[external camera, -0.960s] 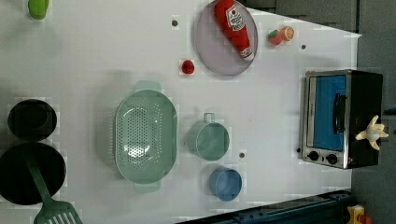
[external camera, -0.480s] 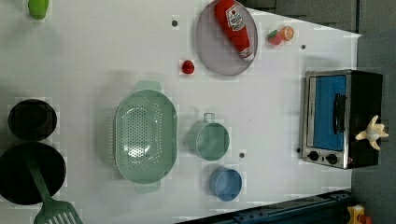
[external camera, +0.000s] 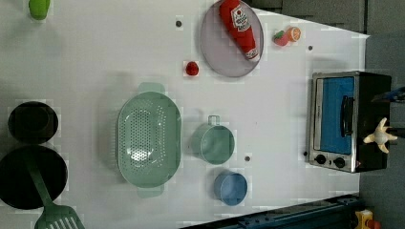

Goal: Pick banana from table and place on oven.

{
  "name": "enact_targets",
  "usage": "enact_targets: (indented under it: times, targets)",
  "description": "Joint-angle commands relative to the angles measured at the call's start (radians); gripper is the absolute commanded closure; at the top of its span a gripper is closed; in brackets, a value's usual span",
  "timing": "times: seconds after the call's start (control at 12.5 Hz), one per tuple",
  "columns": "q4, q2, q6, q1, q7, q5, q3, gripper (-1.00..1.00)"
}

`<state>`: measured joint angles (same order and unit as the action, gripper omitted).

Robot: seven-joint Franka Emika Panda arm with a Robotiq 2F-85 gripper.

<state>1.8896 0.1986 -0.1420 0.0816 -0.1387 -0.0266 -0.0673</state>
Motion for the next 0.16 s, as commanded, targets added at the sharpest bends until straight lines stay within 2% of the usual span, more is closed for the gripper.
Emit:
enact_targets:
  times: [0.08, 0.16]
  targets:
    - [0.021, -0.002, -0.005, -0.04, -0.094, -0.074, -0.03, -1.0]
    - [0.02, -0.002, -0.006, -0.04, -0.094, -0.066, -0.029, -1.0]
